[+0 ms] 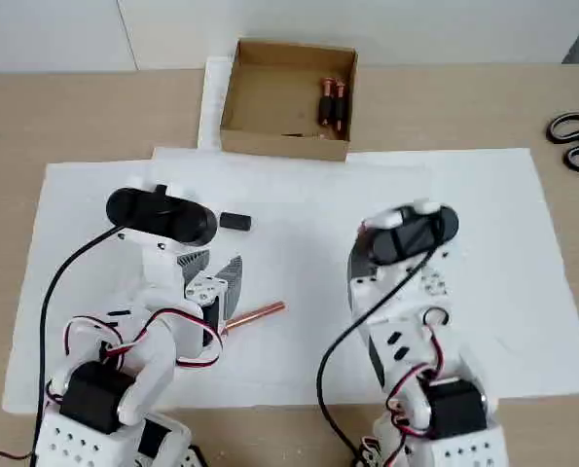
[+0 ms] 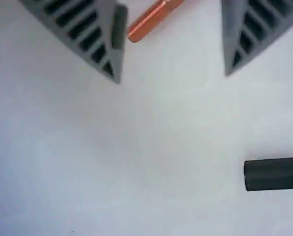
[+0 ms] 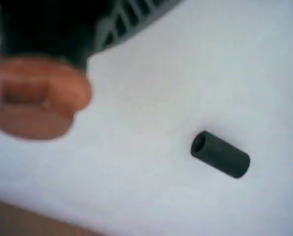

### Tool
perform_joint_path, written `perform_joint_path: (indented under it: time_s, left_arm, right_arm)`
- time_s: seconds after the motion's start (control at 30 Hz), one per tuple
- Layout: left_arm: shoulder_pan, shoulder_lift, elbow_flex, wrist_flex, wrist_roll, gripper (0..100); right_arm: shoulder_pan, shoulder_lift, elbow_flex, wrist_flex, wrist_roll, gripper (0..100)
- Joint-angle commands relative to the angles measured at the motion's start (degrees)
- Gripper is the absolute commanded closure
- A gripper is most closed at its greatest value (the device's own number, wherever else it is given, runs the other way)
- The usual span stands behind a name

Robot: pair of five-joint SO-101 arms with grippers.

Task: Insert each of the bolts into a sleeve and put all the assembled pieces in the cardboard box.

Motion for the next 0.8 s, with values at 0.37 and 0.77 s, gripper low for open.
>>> perform_joint_path:
  time_s: [0.37,0.77]
  left_arm:
    - [-0.4,-0.7,-0.3,0.2,-0.3,87]
    - [-0.4,-0.7,-0.3,0.0,-0.3,87]
  right_arm:
    - [0.3,15.9,-19.5,0.1,0.5,99.5]
    - [0.5,16.0,-19.5,0.1,0.6,99.5]
